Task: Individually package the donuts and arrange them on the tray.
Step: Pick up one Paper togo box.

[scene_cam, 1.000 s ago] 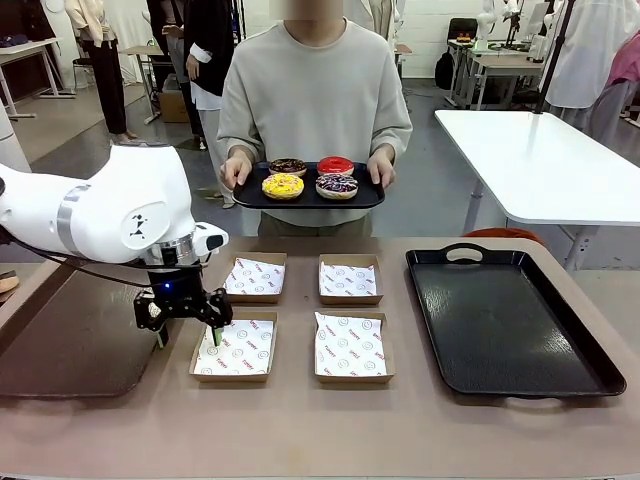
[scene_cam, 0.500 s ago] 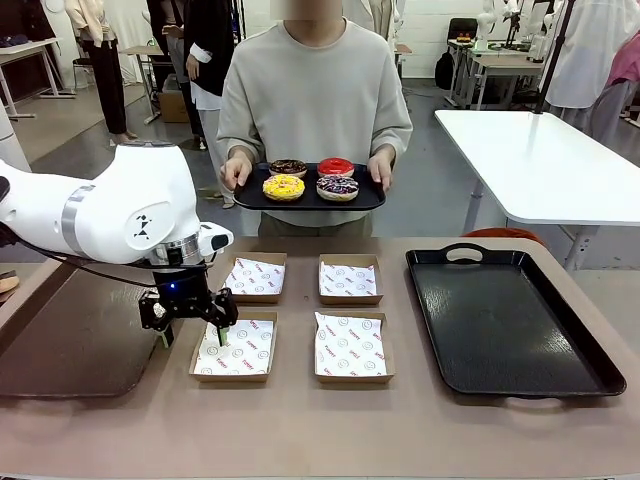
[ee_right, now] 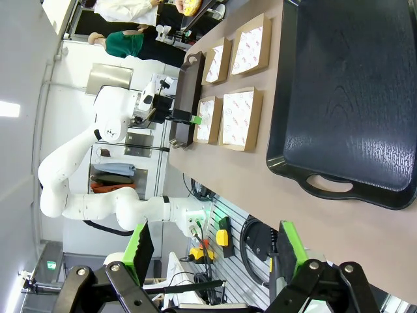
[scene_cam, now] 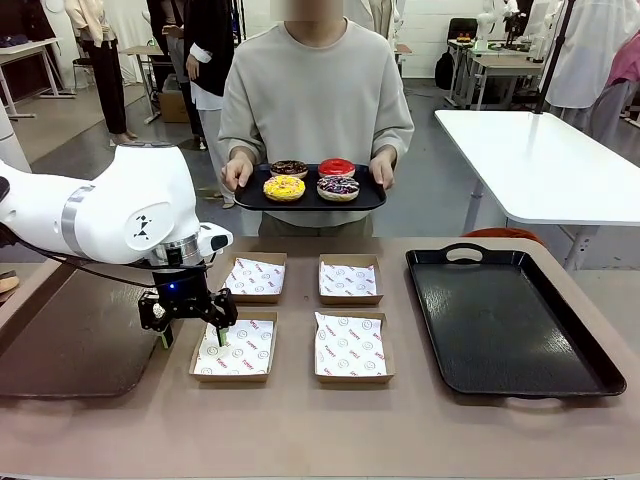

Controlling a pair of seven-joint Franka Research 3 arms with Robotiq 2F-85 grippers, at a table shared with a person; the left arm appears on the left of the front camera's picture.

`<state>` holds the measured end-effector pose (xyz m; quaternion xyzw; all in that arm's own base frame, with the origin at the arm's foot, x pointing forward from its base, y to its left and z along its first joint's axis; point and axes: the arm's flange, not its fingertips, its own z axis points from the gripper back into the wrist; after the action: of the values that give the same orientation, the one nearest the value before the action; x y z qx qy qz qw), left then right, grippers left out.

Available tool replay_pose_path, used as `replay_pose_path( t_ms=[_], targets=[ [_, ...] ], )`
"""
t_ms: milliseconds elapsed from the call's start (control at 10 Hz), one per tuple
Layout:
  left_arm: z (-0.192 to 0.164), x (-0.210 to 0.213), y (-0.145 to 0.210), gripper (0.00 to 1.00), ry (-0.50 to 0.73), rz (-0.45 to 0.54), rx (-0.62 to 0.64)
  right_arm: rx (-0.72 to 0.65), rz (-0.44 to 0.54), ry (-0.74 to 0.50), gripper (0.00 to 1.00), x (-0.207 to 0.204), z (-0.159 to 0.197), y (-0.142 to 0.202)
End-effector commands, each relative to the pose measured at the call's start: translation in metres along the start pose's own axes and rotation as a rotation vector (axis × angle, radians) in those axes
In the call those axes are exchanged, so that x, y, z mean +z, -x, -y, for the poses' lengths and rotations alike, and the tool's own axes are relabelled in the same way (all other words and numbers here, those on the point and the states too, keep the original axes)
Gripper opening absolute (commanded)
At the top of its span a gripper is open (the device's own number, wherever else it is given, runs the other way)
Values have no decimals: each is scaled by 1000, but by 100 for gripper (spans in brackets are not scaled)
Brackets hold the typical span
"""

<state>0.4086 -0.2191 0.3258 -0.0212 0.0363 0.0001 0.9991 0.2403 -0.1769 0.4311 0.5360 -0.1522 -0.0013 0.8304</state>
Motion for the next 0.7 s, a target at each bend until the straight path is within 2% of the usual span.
replay_pose_path(
  t_ms=[0,100,200,300,400,500,600],
  targets=[
    [6,2,1,100,-14,14,-27,2,8,-19,100,-1,0,-1],
    [11,1,0,100,-27,20,-36,2,8,-19,100,-1,0,-1],
    [14,-3,-3,74,-21,28,-69,2,8,-19,100,-1,0,-1],
    [15,-3,-4,41,-21,21,-57,2,8,-19,100,-1,0,-1],
    [15,-2,-3,15,-23,28,-56,2,8,-19,100,-1,0,-1],
    [16,1,-2,36,-28,40,-49,2,8,-19,100,-1,0,-1],
    [17,2,-2,0,-32,44,-50,2,8,-19,100,-1,0,-1]
  ],
)
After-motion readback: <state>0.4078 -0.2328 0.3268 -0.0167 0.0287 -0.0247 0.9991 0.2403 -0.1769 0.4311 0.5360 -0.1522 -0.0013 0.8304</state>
